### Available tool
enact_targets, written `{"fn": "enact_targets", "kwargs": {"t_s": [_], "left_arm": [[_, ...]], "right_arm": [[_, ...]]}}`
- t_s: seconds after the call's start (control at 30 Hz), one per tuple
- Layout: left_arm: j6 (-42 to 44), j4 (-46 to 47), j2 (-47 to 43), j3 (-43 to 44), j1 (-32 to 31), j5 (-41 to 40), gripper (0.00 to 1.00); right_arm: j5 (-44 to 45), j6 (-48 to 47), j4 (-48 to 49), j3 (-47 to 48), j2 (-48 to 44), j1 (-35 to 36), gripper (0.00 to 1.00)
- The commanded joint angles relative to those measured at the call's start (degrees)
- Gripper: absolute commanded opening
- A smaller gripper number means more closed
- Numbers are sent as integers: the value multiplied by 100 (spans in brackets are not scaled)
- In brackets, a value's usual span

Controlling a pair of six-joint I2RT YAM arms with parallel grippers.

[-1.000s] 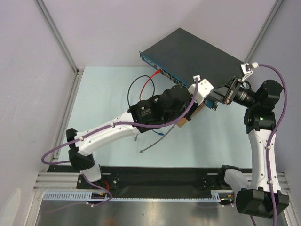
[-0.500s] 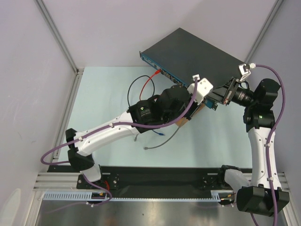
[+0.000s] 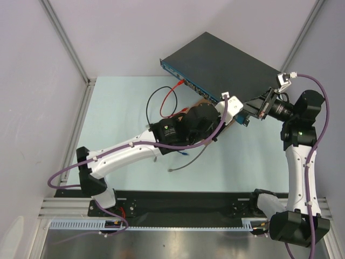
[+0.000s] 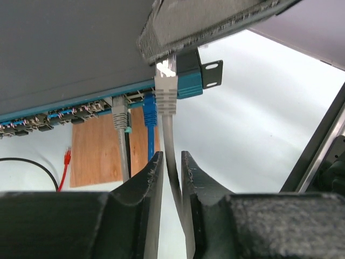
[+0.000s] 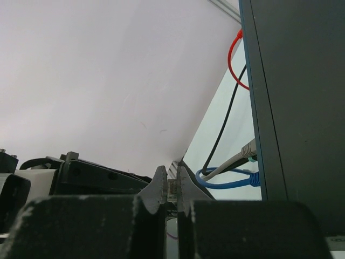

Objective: Insert the plug into the switch port

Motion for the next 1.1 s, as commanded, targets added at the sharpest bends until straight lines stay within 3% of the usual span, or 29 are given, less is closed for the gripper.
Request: {"fn": "enact_targets", "kwargs": {"t_s": [0.0,0.9,1.07], "left_arm": [[81,390,-392,-64,34,73,23],[151,566,-269,50,52,135,23],[72,592,-251,50,96,170,12]], "right_arm": [[-172,217,301,41,-4,-45,0],[-259,332,398,-65,-74,96,0],[-277,358,398,-82,-83,96,0]]}}
